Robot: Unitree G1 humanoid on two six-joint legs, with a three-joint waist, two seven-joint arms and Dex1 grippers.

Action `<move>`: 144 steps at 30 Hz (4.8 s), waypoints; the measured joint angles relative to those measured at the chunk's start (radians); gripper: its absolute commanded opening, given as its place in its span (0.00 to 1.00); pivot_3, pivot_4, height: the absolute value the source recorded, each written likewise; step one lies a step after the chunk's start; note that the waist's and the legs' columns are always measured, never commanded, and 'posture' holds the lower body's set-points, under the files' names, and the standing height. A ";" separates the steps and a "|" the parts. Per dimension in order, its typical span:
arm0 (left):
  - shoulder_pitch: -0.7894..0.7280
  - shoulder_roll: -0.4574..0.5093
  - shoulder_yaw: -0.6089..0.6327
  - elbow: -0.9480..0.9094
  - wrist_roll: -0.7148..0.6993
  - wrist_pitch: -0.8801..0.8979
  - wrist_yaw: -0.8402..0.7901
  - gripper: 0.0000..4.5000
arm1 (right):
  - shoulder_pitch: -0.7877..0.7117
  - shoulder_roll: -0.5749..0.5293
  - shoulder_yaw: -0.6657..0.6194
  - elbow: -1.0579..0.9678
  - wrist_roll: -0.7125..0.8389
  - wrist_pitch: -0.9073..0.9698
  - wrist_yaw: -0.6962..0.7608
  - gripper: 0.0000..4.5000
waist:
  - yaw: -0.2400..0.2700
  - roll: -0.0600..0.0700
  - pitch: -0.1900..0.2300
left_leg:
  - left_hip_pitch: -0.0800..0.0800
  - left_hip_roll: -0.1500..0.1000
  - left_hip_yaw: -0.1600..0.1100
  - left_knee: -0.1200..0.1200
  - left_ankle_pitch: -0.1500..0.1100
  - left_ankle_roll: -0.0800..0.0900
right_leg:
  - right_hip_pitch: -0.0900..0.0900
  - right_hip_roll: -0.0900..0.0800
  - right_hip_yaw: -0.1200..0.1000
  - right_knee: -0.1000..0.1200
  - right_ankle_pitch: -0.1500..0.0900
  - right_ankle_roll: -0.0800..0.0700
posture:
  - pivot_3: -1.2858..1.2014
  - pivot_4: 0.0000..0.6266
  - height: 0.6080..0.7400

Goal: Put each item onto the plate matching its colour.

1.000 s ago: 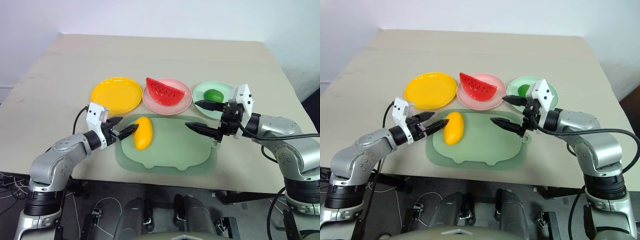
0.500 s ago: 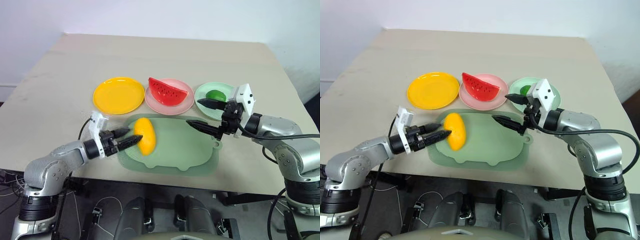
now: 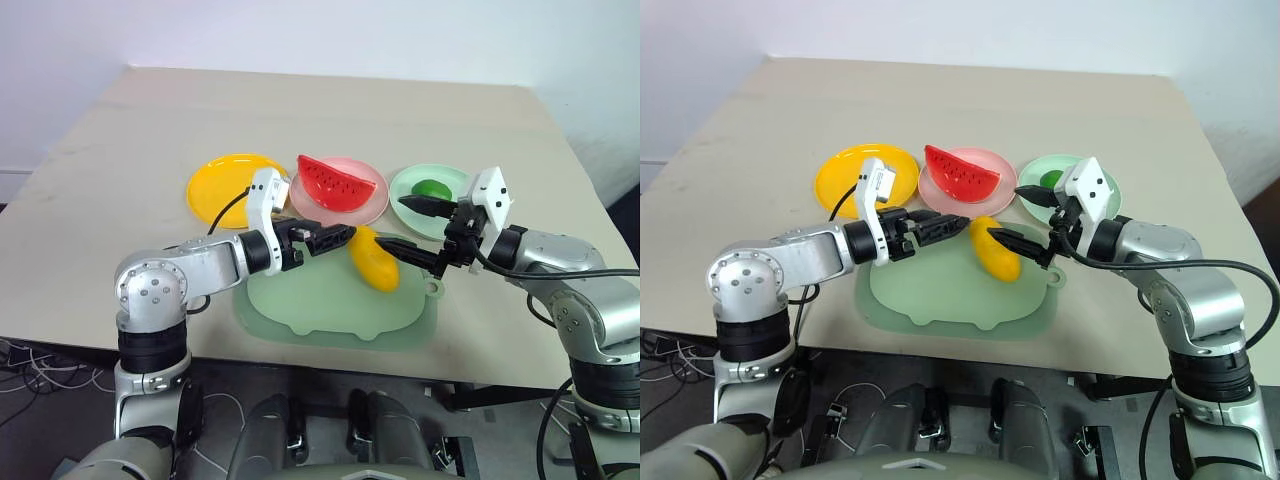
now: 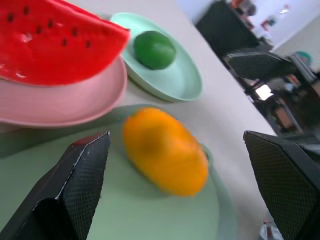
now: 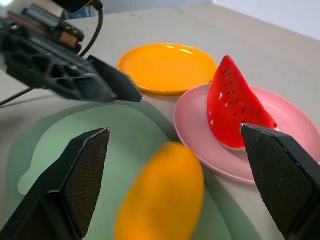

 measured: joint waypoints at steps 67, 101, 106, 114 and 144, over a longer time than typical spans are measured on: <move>-0.462 -0.232 -0.579 1.292 1.226 -1.524 -0.937 1.00 | 0.287 -0.170 -0.266 -0.175 0.157 0.131 -0.094 0.99 | 0.003 0.000 0.000 | -0.003 -0.001 0.000 0.001 -0.005 0.019 | 0.000 -0.001 -0.001 -0.009 0.001 -0.002 | 0.52 0.24 0.67; -0.174 -0.160 -0.342 0.695 1.064 -1.223 -0.970 0.74 | 0.283 -0.179 -0.261 -0.159 0.148 0.123 -0.099 1.00 | -0.006 0.000 0.000 | -0.001 0.000 0.000 0.002 -0.001 0.014 | 0.002 0.000 -0.001 -0.005 0.004 -0.004 | 0.52 0.24 0.67; -0.054 -0.055 -0.310 0.433 1.043 -1.074 -0.870 0.74 | 0.262 -0.178 -0.232 -0.145 0.147 0.115 -0.088 1.00 | -0.001 0.001 0.000 | 0.000 0.000 0.000 0.004 0.000 0.013 | 0.003 -0.001 -0.001 -0.004 0.002 -0.002 | 0.52 0.24 0.67; 0.045 -0.028 -0.193 0.350 1.041 -0.939 -0.624 0.74 | 0.200 -0.178 -0.196 -0.079 0.135 0.083 -0.059 1.00 | 0.001 0.000 -0.001 | 0.001 -0.001 0.000 0.004 0.000 0.013 | 0.006 -0.002 -0.001 -0.006 0.005 -0.002 | 0.52 0.24 0.67; -0.241 0.061 -0.039 0.959 1.039 -0.991 -0.351 0.74 | 0.139 -0.178 -0.138 -0.018 0.070 0.043 -0.003 1.00 | 0.001 0.000 -0.001 | 0.000 -0.001 0.001 0.004 0.000 0.012 | 0.004 -0.002 -0.002 -0.006 0.008 -0.001 | 0.52 0.24 0.67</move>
